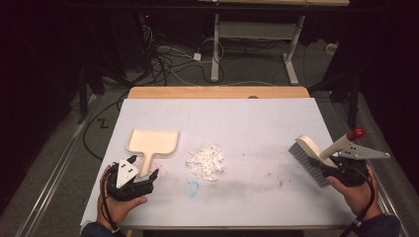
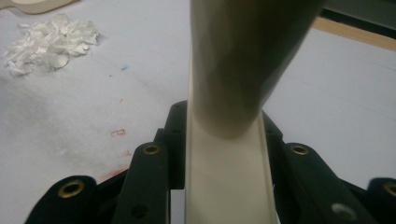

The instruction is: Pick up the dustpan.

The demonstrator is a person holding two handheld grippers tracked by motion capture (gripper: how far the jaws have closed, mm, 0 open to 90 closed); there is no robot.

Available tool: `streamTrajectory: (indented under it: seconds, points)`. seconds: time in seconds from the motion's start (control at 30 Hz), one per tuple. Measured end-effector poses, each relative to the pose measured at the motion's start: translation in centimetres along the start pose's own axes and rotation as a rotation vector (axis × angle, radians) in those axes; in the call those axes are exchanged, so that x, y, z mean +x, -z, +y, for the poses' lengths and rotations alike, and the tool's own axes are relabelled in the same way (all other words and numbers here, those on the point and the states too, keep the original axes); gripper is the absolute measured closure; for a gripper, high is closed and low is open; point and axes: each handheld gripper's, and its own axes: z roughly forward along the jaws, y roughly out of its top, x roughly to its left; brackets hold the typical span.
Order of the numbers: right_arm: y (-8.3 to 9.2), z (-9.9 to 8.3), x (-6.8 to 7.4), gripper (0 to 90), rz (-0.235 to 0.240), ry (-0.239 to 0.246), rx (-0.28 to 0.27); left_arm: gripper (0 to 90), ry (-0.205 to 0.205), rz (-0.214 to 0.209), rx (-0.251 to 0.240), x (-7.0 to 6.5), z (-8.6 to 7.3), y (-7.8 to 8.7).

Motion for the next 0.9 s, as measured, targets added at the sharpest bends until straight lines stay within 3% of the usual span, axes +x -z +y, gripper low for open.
streamTrajectory:
  seconds: [0.47, 0.67, 0.8, 0.83, 0.87, 0.9]
  points:
    - [0.0, 0.2, 0.3, 67.6, -0.003, 0.005, -0.025, 17.2, 0.034, 0.007, 0.032, 1.1, -0.6, -0.1]
    - [0.4, -0.2, 0.4, 67.6, -0.014, 0.008, -0.023, 17.3, 0.040, 0.030, 0.093, 2.1, -0.5, -0.5]
    - [0.5, 0.0, 0.4, 67.6, -0.009, 0.012, -0.027, 17.3, 0.079, 0.045, 0.122, 3.1, -0.6, -0.4]
    - [0.5, 0.0, 0.4, 67.6, -0.008, 0.014, -0.024, 17.3, 0.094, 0.043, 0.132, 3.4, -0.6, -0.5]
    - [0.3, 0.1, 0.4, 67.6, -0.007, 0.014, -0.018, 17.3, 0.143, 0.041, 0.164, 4.1, -0.4, -0.8]
    - [0.3, 0.1, 0.4, 67.6, -0.007, 0.014, -0.018, 17.3, 0.143, 0.041, 0.164, 4.1, -0.4, -0.8]
